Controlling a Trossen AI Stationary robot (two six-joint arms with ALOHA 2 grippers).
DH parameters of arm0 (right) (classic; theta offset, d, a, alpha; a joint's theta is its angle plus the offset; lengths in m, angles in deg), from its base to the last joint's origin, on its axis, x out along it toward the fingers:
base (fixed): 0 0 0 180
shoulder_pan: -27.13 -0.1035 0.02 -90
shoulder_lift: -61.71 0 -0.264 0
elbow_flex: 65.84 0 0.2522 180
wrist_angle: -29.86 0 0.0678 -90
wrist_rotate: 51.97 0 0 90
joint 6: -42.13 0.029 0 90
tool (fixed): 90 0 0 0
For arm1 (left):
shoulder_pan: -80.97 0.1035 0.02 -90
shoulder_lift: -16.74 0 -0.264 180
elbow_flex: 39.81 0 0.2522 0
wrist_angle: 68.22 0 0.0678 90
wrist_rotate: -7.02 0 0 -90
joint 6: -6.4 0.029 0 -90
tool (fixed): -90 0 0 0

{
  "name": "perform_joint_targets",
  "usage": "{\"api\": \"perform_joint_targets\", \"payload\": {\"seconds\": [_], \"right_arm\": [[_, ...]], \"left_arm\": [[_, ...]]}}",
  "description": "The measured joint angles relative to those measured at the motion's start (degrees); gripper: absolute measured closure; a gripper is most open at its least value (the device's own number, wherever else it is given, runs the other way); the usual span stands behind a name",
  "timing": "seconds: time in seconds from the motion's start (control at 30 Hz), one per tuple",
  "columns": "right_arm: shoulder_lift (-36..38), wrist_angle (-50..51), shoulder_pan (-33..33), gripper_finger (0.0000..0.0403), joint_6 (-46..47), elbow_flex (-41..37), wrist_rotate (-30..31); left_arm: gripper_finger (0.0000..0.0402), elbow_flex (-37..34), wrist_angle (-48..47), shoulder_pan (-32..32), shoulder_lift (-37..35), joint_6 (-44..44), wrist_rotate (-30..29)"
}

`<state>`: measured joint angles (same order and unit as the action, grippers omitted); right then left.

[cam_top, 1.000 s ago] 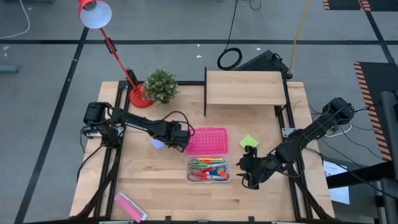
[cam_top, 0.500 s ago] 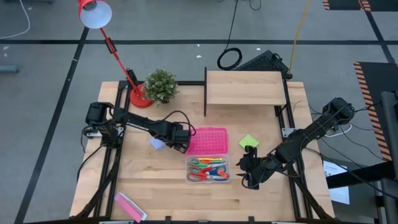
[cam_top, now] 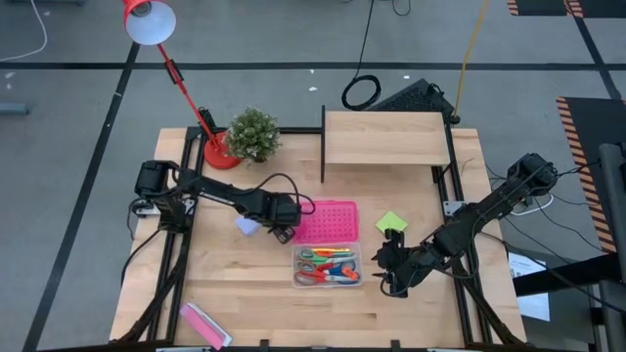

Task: Pack school essentials
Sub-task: Put the green eraser into the pink supply box

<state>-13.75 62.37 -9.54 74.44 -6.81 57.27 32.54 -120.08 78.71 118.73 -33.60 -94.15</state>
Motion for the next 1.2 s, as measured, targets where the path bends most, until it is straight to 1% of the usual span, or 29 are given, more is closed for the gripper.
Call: {"api": "perform_joint_targets", "payload": {"seconds": [0.07,0.23,0.37,0.47,0.63,0.7,0.8,1.0,1.2], "right_arm": [[0.0,0.0,0.0,0.0204,-0.06,0.0,0.01],[0.0,0.0,0.24,0.0204,-0.22,0.0,0.03],[0.0,-0.03,0.85,0.0204,-0.17,0.0,0.05],[0.0,-0.04,1.11,0.0204,-0.08,0.0,0.05],[0.0,-0.05,1.09,0.0204,-0.07,0.0,0.05],[0.0,-0.05,1.09,0.0204,-0.05,0.0,0.05],[0.0,-0.05,1.09,0.0204,-0.04,0.0,0.05],[0.0,-0.07,1.09,0.0204,-0.02,0.0,0.03],[0.0,-0.25,1.07,0.0204,-0.02,0.0,-0.01]], "left_arm": [[0.0183,0.0,-0.15,-0.19,0.0,6.39,-1.58],[0.0183,0.0,0.31,-0.43,-0.02,20.68,-1.71],[0.0183,0.0,1.56,0.71,-0.06,29.92,1.93],[0.0183,0.0,1.87,2.12,-0.09,34.3,4.48],[0.0185,0.0,1.97,4.69,-0.11,37.92,8.05],[0.0193,0.0,2.18,5.0,-0.11,39.97,8.81],[0.0219,0.0,2.35,4.96,0.0,42.36,9.33],[0.0277,0.27,2.91,4.94,1.58,43.0,10.53],[0.0305,0.17,3.12,4.92,1.27,42.72,10.63]]}}
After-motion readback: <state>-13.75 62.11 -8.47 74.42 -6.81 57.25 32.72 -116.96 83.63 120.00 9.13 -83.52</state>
